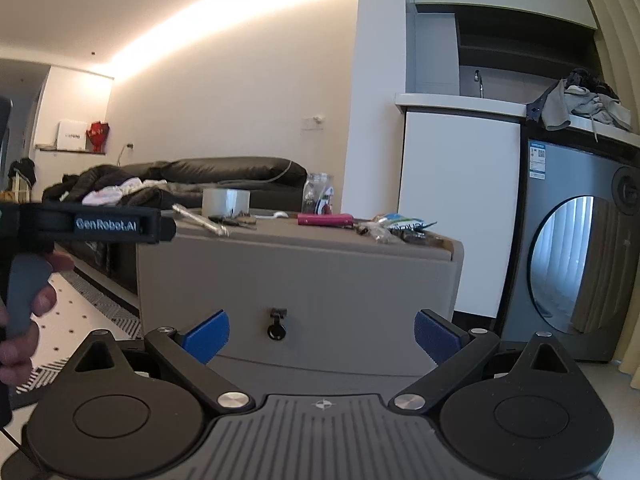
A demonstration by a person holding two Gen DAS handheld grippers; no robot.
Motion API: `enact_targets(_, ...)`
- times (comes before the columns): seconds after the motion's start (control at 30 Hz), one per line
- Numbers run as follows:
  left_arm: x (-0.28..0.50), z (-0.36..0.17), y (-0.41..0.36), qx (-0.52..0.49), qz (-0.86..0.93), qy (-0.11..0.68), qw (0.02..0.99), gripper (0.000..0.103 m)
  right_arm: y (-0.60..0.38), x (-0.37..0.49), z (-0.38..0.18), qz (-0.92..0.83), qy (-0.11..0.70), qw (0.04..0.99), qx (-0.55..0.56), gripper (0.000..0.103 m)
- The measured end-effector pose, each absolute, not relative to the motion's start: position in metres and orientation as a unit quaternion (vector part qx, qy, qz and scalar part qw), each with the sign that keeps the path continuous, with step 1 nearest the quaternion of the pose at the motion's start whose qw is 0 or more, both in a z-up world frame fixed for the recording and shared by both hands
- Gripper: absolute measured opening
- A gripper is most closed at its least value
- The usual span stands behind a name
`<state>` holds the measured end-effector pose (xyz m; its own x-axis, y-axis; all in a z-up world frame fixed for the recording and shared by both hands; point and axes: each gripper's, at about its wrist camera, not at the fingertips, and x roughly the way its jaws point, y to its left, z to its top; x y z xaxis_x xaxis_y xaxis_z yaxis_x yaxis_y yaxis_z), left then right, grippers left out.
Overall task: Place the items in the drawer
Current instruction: 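Lower the right gripper toward the black knob of the top drawer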
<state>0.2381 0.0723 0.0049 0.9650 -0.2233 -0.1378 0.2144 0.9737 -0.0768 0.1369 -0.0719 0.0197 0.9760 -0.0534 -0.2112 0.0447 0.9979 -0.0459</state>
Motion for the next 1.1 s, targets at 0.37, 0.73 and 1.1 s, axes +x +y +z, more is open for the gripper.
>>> enact_targets(0.37,0.243,0.000,0.077,-0.031,-0.115,0.075,0.990,0.103,-0.053,0.156,0.011,-0.008,0.103,0.994,-0.029,0.099)
enact_targets(0.73,0.248,-0.002,0.083,-0.039,-0.114,0.076,0.990,0.103,-0.046,0.175,0.002,-0.007,0.099,0.995,-0.026,0.096)
enact_targets(1.1,0.251,-0.002,0.088,-0.043,-0.110,0.075,0.990,0.103,-0.044,0.199,-0.008,-0.003,0.102,0.995,-0.009,0.088)
